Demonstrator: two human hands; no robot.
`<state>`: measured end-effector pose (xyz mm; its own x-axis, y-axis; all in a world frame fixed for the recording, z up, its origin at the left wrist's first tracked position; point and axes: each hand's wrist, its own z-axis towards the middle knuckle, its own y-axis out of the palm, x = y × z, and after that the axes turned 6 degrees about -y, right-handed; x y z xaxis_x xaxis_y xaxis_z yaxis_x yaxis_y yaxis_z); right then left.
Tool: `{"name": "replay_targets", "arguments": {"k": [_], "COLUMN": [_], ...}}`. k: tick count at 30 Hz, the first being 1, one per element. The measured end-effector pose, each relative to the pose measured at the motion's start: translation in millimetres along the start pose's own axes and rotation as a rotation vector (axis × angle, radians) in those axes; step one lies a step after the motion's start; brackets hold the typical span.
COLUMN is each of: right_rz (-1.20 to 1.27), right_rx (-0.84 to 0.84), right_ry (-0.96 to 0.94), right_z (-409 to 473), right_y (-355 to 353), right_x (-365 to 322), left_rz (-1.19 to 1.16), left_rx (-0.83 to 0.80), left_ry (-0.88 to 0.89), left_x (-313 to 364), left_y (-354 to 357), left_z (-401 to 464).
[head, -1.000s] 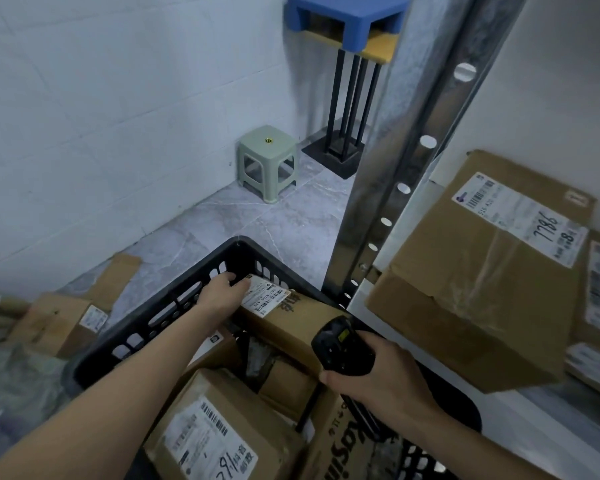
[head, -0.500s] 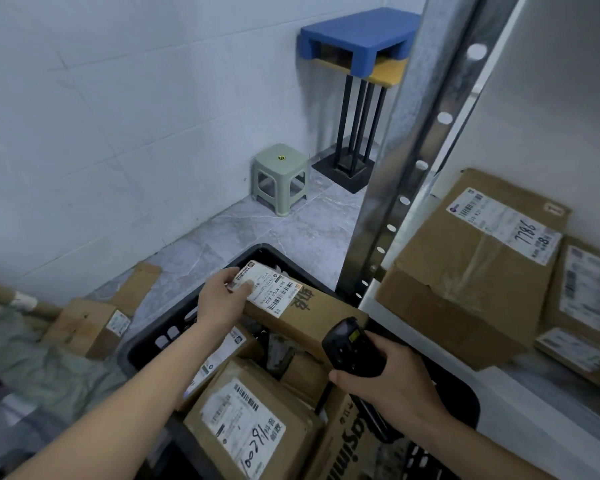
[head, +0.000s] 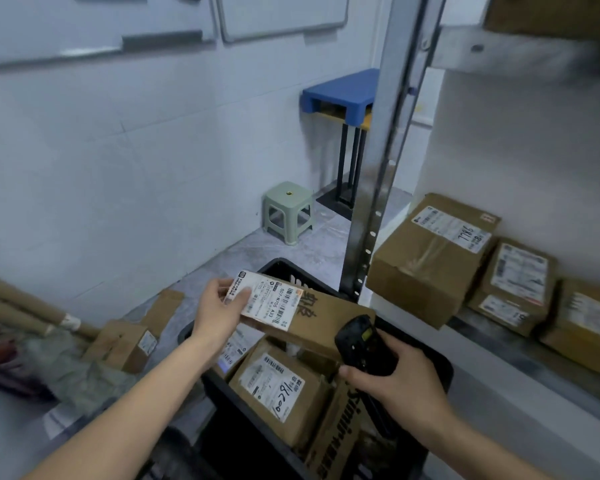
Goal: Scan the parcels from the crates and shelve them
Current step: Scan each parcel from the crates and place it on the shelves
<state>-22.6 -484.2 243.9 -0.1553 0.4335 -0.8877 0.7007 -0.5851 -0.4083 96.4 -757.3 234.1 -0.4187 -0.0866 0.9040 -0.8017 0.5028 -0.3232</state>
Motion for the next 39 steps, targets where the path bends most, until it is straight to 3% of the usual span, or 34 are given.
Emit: {"name": "replay_targets", "arguments": {"k": [7,16,27,36,39], "right_rz": [0.015,-0.094,-0.202,-0.301,-0.332], "right_rx": [0.116,0.271,0.478,0.535,0.648], "right_ry": [-0.041,-0.123,-0.042,0.055,0.054], "right_z": [-78.8,-232.7,-428.6,-575.2,-607.3], "right_y": [-53.1,-158.8,-269.2,-314.6,-318.8], "right_x": [-25.2,-47.4,-83.6,-116.3,-123.9], "left_rz": [-0.149,-0.145,-0.171,-0.021,-0.034], "left_rx": [-0.13,-0.254,-0.497,-0.803,-0.779], "left_ry": [0.023,0.094,0.147,0.209,0.243], "left_x": [44.4,93.0,156.0,179.3,185.8], "left_y": [-16.4,5.2,31.5,5.7,3.8], "left_z": [-99.0,-262.7,-440.0,-554.8,-587.9]}}
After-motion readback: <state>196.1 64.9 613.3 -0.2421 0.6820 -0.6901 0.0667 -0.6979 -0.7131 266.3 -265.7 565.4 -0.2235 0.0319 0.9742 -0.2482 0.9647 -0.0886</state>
